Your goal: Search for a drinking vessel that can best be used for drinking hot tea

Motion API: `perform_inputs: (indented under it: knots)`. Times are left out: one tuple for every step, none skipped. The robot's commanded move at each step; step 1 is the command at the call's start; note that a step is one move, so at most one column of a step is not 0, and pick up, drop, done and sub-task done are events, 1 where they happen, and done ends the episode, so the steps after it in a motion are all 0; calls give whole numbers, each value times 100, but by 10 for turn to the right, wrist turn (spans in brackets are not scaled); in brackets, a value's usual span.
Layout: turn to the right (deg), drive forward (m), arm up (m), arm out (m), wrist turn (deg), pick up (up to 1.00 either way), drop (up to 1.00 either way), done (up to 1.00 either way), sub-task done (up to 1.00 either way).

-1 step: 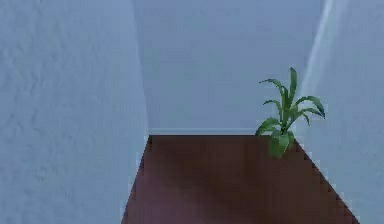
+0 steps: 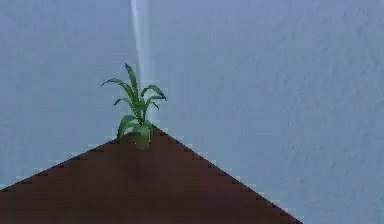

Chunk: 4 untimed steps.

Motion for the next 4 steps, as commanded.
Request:
perform_inputs:
  knots:
    - [450, 0, 0, 0, 0, 0, 0, 0, 0]
    - [450, 0, 0, 0, 0, 0, 0, 0, 0]
    - [180, 0, 0, 0, 0, 0, 0, 0, 0]
    - [0, 100, 0, 0, 0, 0, 0, 0, 0]
